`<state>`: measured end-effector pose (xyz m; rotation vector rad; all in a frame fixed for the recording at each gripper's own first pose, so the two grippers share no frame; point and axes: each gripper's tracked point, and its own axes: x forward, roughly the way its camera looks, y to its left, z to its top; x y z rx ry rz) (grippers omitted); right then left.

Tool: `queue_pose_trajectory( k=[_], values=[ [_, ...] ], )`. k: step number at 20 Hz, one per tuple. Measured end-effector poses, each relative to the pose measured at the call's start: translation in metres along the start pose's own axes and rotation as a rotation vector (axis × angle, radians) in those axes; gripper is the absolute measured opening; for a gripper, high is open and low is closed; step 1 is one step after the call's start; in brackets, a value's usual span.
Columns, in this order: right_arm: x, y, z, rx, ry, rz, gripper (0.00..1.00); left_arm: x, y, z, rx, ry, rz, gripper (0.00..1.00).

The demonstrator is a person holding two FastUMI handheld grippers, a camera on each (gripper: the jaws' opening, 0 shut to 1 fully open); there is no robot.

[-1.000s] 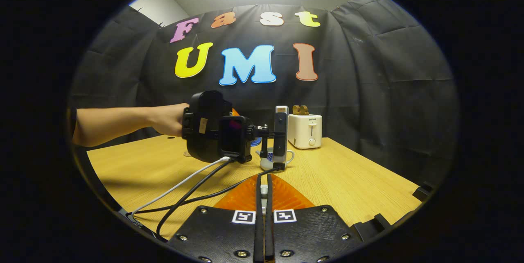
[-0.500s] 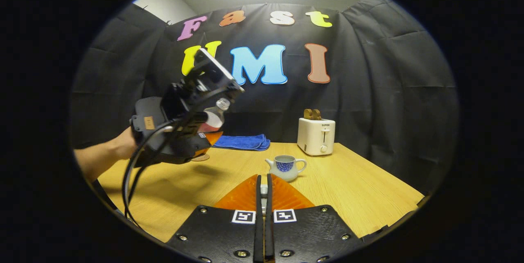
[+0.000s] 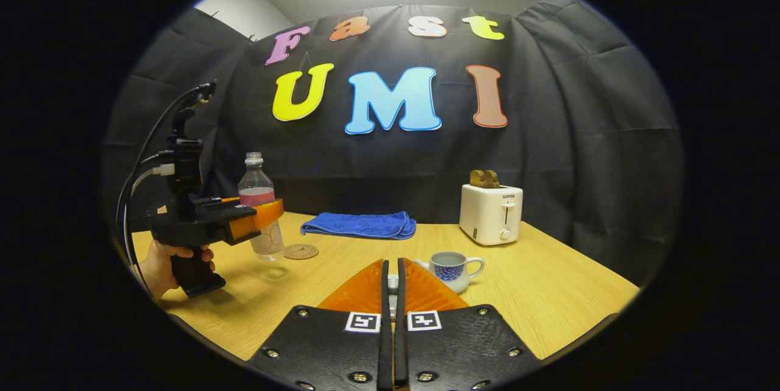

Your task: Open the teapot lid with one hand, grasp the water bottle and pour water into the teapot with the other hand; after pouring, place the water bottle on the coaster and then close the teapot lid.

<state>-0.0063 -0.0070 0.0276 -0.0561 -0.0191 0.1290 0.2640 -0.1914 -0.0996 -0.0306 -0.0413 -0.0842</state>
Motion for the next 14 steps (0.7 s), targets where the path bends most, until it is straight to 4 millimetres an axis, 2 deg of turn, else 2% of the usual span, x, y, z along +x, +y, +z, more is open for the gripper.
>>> queue_pose_trajectory(
  k=[3,5,8,11,14],
  values=[
    [0.003,-0.002,-0.004,-0.011,0.009,-0.004,0.02,0.020,0.026,-0.002,-0.007,0.001,0.010,0.85],
    [0.004,-0.006,-0.007,-0.010,0.019,-0.014,0.02,0.027,0.035,-0.003,-0.004,-0.011,0.028,0.85],
    [0.007,-0.011,-0.012,0.004,0.039,-0.021,0.02,0.052,0.028,-0.012,-0.009,-0.011,0.000,0.85],
    [0.006,-0.014,-0.015,0.020,0.046,-0.025,0.02,0.079,0.036,-0.009,-0.018,-0.026,-0.006,0.85],
    [0.005,-0.018,-0.015,0.009,0.043,-0.035,0.02,0.105,0.046,-0.022,-0.069,0.003,0.003,0.85]
  ],
)
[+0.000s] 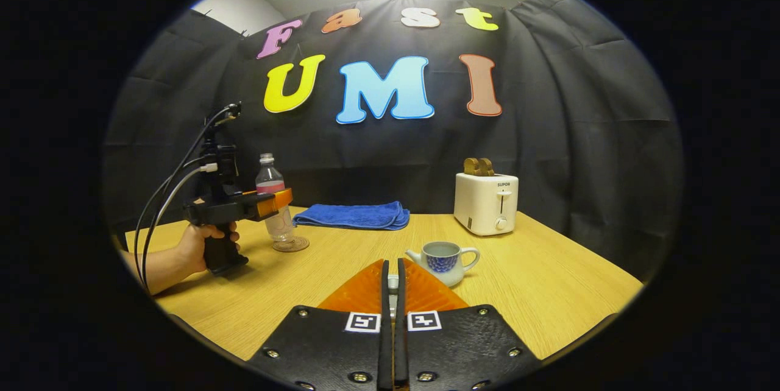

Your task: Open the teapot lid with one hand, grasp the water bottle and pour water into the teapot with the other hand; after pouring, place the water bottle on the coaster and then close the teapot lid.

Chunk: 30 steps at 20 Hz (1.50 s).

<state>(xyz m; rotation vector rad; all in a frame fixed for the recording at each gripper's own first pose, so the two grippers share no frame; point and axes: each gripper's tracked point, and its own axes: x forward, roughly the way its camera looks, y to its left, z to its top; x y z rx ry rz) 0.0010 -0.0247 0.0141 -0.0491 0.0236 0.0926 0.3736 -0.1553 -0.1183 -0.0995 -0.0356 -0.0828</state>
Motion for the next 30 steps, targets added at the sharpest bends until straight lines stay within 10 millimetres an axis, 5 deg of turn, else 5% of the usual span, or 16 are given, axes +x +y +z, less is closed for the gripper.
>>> queue_pose_trajectory(
  k=[4,15,20,30],
  values=[
    [0.002,-0.006,0.003,-0.001,-0.005,-0.017,0.02,0.011,0.009,-0.012,-0.007,0.025,0.009,0.85],
    [0.001,-0.007,-0.001,0.001,0.009,-0.021,0.02,0.020,-0.007,-0.028,0.024,0.055,-0.016,0.86],
    [-0.001,-0.007,-0.001,-0.004,0.009,-0.025,0.02,0.016,-0.003,-0.017,0.001,0.025,-0.002,1.00],
    [-0.007,-0.005,0.001,-0.012,0.002,-0.017,0.02,0.004,-0.014,0.007,0.035,-0.014,0.002,1.00]
  ],
)
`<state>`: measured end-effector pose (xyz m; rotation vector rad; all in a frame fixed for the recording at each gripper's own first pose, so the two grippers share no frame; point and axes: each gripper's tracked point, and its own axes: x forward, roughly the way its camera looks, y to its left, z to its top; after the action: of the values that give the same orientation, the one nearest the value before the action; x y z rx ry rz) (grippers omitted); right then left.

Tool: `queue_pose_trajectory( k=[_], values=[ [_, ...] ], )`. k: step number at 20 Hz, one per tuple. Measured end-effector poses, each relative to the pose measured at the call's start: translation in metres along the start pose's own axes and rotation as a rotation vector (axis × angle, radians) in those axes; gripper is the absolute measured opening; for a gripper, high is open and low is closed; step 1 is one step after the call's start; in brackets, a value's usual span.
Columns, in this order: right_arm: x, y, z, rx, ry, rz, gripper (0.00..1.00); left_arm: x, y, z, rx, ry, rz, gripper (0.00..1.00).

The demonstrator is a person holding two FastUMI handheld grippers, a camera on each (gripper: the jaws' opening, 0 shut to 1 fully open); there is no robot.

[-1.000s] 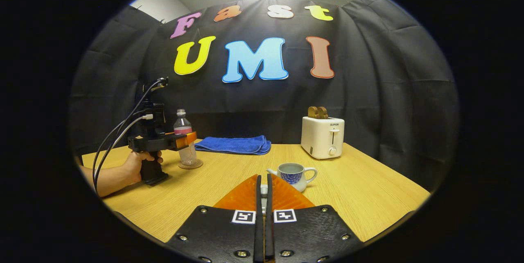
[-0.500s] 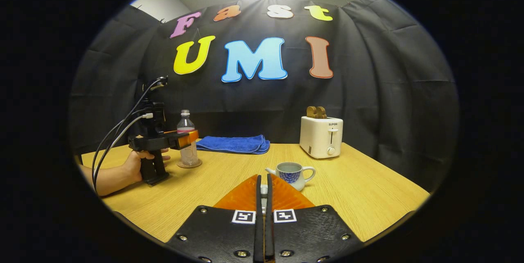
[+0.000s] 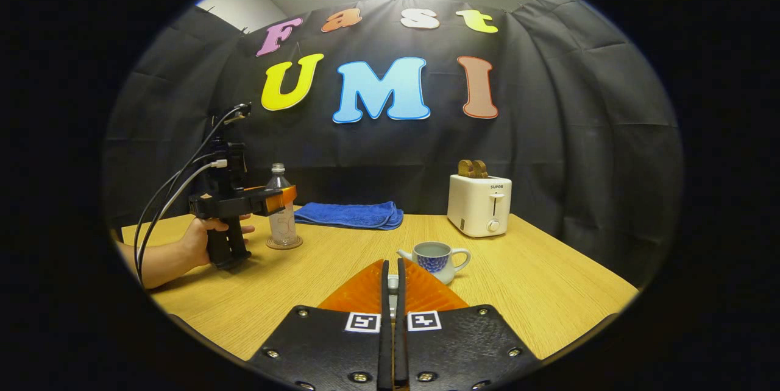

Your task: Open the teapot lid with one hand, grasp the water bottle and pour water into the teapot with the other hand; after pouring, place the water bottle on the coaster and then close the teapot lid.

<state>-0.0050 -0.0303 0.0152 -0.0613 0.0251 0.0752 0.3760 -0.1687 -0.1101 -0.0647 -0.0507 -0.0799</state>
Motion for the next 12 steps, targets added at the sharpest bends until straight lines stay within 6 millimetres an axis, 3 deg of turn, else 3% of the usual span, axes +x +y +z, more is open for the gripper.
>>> queue_pose_trajectory(
  k=[7,9,12],
  values=[
    [-0.005,-0.002,0.006,-0.003,-0.020,-0.007,0.02,-0.032,0.002,0.014,0.009,-0.006,0.046,1.00],
    [-0.003,-0.009,0.011,-0.005,-0.040,-0.026,0.02,-0.061,-0.004,0.024,-0.011,-0.016,0.039,1.00],
    [0.008,-0.017,0.024,0.004,-0.076,-0.044,0.02,-0.104,-0.020,0.020,-0.024,0.006,0.014,1.00]
  ],
)
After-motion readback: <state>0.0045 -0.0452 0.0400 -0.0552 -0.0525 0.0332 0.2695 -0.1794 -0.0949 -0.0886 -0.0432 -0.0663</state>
